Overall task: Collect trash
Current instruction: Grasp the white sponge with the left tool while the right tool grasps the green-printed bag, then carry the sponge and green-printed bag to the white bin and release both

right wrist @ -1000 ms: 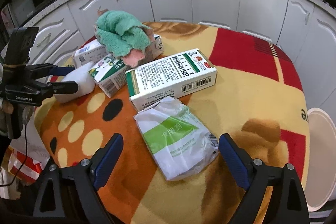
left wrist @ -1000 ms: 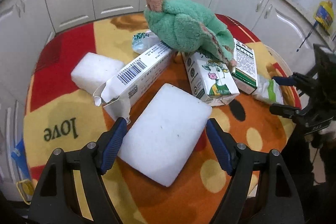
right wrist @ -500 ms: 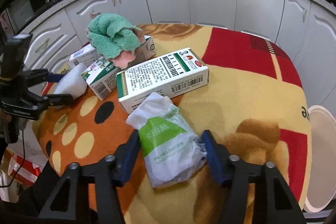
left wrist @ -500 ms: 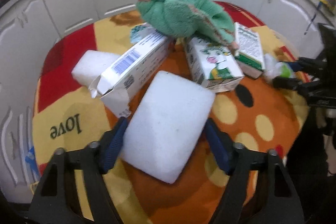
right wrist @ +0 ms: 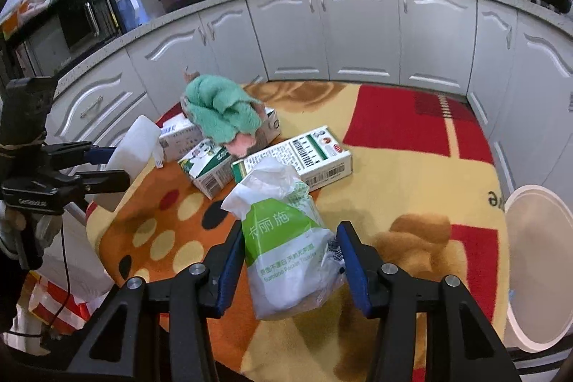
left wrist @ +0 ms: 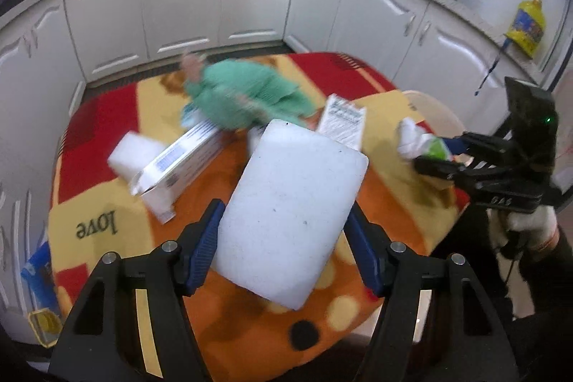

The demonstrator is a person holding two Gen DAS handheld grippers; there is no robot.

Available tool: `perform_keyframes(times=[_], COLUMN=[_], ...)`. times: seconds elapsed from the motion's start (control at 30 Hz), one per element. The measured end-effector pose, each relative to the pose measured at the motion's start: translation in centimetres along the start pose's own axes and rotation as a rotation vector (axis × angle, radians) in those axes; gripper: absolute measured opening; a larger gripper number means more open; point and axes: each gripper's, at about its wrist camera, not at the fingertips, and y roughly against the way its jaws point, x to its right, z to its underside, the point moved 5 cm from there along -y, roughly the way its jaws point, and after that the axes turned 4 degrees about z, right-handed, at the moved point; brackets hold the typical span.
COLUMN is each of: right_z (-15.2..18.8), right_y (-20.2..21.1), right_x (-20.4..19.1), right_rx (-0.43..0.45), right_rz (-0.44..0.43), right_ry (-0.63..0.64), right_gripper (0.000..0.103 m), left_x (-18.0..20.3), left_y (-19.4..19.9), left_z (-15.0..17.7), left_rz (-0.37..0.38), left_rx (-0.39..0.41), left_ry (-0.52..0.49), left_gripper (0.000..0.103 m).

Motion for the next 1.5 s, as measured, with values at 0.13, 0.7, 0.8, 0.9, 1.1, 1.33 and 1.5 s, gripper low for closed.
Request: perform_keyframes(times=[0.13,0.7,0.8,0.9,1.1,1.33,1.5], right_z=[-0.3,-0.8,-0.6,-0.4,0.5,1.8,3.0], right_y=[1.3,5.4,6.1,6.8,8.2,9.7,10.5], right_x=[0.5,6.6,7.8,9.2,11.9,15.3,17.9], right_rx=[0.026,0.108,0.119,0.127,0.138,0.144,0.141], right_rz=[0.023,0.140,0.169,0.195,0.251,0.309,0.347], right_ry=[-0.010,-0.105,-0.125,-0.143,-0.183,-0.239,-0.287], right_gripper=[0.050,0.050,0.050,0.050,0.050,0.050,0.050], left_x=[2.1,9.9,10.9,12.2,14.7,17.9,20.2], left_y=[-0.5,-5.1,-5.9,-6.8,-8.5,-10.5,-12.7], left_z=[-1.3,-5.5,-6.1,-6.6,-7.6,-8.9,-9.6], left_rz=[0.018,0.069,0.076,0.072,0.081,0.101,0.124], left_rx=[0.021,0.023,0.018,0.014,0.004,-0.012,-0.034], left_ry=[-0.002,-0.039,-0.042,-0.059,-0.087,-0.117,-0.126], left_gripper=[0.066,0.066,0.066,0.066,0.066,0.066,0.066])
